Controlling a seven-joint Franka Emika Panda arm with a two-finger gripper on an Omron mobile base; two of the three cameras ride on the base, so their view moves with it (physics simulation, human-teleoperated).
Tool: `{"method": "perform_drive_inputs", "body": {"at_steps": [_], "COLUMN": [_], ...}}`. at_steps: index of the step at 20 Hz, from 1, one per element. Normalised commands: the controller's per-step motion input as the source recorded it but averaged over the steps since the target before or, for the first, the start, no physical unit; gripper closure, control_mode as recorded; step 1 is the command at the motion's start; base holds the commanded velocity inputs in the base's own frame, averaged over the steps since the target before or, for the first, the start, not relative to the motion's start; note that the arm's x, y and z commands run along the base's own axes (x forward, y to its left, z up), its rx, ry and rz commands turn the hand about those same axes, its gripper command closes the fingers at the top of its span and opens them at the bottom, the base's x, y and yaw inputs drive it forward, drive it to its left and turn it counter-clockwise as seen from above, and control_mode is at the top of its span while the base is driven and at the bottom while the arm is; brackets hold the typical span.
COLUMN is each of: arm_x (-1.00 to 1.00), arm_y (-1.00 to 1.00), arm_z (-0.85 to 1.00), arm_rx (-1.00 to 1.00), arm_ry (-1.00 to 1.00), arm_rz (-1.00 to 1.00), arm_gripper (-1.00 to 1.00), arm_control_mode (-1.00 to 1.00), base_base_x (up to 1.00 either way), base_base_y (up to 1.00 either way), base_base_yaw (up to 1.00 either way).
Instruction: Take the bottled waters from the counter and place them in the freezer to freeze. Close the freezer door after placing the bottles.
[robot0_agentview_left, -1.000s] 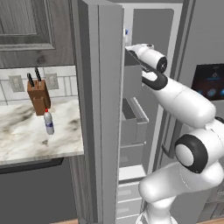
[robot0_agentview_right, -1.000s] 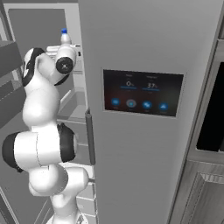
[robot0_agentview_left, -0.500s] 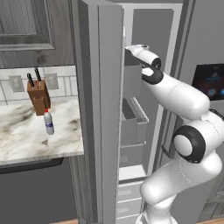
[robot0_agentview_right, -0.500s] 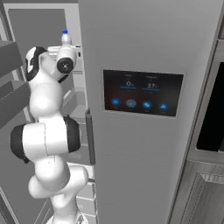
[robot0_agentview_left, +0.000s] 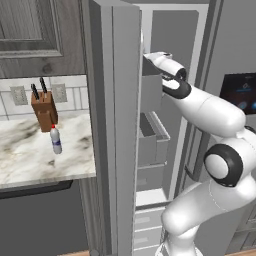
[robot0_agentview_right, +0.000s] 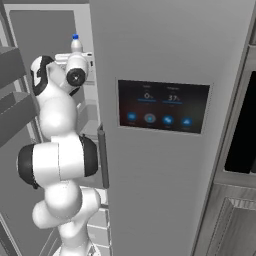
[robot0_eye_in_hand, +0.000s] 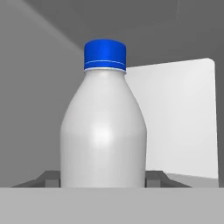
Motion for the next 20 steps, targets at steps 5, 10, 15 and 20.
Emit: {"method": "perform_drive_inputs", "body": {"at_steps": [5, 10, 15, 20], "arm_x": [0.00, -0.32, -0.88, -0.99], "arm_y": [0.00, 0.00, 0.00, 0.00], "arm_z": [-0.01, 0.02, 0.47, 0.86], "arm_rx": [0.00, 0.00, 0.00, 0.00], "arm_ry": [0.00, -0.05, -0.20, -0.10], "arm_rz": [0.00, 0.00, -0.02, -0.11], "arm_gripper": [-1.00, -1.00, -1.00, -1.00], "arm_control_mode": [-1.00, -1.00, -1.00, -1.00], "base_base_x": [0.00, 0.00, 0.00, 0.00], "base_base_y": [0.00, 0.00, 0.00, 0.00], "base_base_yaw": [0.00, 0.00, 0.00, 0.00]}}
